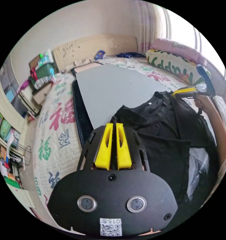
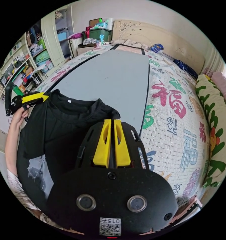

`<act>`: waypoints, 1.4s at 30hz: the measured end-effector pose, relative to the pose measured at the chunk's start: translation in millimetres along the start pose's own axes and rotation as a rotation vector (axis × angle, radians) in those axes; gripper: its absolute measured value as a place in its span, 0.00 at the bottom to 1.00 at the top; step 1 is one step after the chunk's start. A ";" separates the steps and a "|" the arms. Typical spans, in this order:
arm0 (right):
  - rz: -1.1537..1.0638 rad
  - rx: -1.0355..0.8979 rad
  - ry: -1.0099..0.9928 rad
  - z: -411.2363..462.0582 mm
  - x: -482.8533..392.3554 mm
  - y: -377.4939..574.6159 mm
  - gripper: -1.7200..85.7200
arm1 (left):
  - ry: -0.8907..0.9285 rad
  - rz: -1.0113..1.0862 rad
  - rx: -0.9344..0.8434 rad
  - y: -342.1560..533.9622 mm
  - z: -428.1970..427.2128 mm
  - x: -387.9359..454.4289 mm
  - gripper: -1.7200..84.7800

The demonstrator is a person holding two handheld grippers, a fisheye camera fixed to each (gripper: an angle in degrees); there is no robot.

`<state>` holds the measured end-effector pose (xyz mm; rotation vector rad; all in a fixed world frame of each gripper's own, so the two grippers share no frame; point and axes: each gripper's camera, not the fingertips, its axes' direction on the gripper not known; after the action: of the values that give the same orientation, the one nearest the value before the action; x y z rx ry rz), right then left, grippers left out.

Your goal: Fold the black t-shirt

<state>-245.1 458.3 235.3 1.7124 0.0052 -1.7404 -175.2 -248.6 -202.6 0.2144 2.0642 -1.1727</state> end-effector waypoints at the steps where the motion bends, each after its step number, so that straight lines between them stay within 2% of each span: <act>1: 0.003 0.023 -0.002 -7.5 1.1 7.5 0.02 | -0.001 0.009 0.024 7.6 -8.0 1.3 0.04; 4: -0.002 0.149 -0.033 -57.3 4.0 56.4 0.02 | 0.015 0.038 0.153 56.2 -62.6 3.1 0.03; 7: -0.114 0.282 -0.017 -124.3 -8.8 134.6 0.02 | 0.040 0.107 0.266 129.0 -131.5 15.1 0.03; 10: -0.215 0.367 -0.080 -196.5 -20.4 245.2 0.02 | 0.138 0.202 0.382 235.6 -205.9 41.3 0.03; 12: -0.286 0.406 -0.164 -244.9 -27.7 348.4 0.02 | 0.148 0.332 0.484 345.8 -256.9 79.5 0.03; 16: -0.414 0.335 -0.308 -271.8 -43.1 500.4 0.02 | 0.139 0.477 0.497 512.2 -287.0 138.8 0.03; 18: -0.433 0.335 -0.282 -270.2 -54.5 575.3 0.02 | 0.176 0.464 0.482 593.3 -276.5 164.5 0.03; 20: -0.460 0.314 -0.236 -269.0 -63.3 605.0 0.02 | 0.187 0.435 0.467 631.7 -270.9 173.4 0.03; 24: -0.457 0.295 -0.238 -283.2 -55.2 632.7 0.02 | 0.103 0.385 0.466 670.0 -289.5 177.9 0.03; 29: -0.457 0.357 -0.296 -315.1 -31.4 683.3 0.02 | 0.086 0.410 0.471 711.0 -316.5 187.8 0.03; 33: -0.500 0.236 -0.360 -298.2 -12.8 734.6 0.04 | 0.197 0.391 0.365 754.7 -295.9 172.6 0.03; 35: -0.496 0.211 -0.370 -293.8 1.0 751.1 0.06 | 0.254 0.331 0.406 769.7 -300.2 155.5 0.03; 42: -0.344 0.419 -0.469 -338.9 64.2 771.3 0.06 | 0.406 0.140 0.588 785.3 -334.9 113.0 0.03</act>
<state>416.2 -7.0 480.3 1.6004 -0.3104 -2.5109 -58.4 441.6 -704.1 0.9264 1.9303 -1.7295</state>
